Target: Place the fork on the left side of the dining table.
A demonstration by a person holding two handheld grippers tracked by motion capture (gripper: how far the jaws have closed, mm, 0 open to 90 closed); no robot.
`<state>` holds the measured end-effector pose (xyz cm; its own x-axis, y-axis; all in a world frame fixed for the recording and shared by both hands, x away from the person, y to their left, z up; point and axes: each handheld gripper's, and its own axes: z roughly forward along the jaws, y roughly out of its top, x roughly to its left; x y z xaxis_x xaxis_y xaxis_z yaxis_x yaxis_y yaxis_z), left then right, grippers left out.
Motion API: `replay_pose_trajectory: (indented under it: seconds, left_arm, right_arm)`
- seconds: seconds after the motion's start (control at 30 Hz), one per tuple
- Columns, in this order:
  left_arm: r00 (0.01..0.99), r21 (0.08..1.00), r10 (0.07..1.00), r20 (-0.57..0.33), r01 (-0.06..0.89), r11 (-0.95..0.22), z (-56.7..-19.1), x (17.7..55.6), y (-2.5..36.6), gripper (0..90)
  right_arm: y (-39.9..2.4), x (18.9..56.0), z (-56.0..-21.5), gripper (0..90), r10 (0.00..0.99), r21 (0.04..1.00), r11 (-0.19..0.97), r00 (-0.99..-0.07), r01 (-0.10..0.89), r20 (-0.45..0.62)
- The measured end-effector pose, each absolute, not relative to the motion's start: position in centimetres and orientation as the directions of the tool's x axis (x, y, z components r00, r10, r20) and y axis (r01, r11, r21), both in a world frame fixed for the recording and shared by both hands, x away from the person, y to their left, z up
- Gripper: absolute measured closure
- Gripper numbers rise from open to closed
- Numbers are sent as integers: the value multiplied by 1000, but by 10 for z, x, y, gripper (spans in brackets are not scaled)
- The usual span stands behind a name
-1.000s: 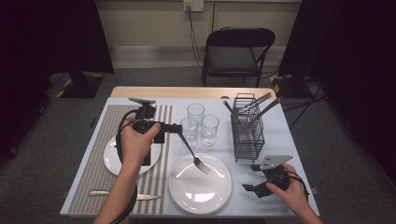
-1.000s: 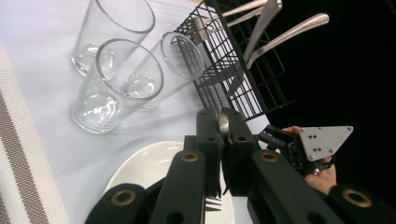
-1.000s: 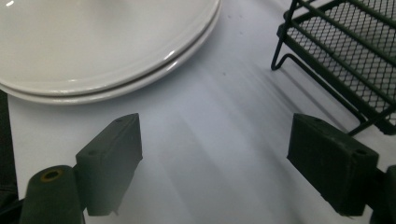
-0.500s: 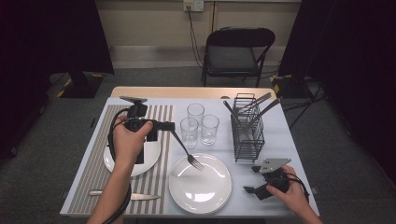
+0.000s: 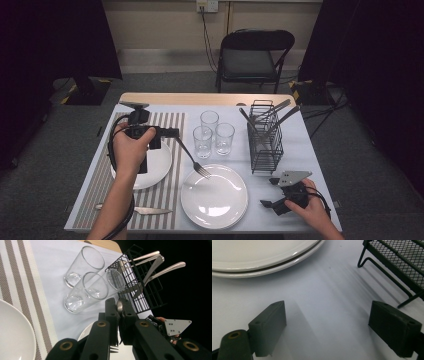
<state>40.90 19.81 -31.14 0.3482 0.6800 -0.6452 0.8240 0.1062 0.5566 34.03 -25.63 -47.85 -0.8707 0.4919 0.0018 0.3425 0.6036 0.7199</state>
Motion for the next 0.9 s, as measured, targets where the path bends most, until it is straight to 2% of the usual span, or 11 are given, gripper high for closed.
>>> replay_pose_trajectory:
  seconds: [0.9]
  left_arm:
    - [311, 579, 717, -624, 800, 156, -310, 418, 225, 870]
  right_arm:
    - [-256, 340, -479, 133, 492, 720, 603, -871, 343, 2]
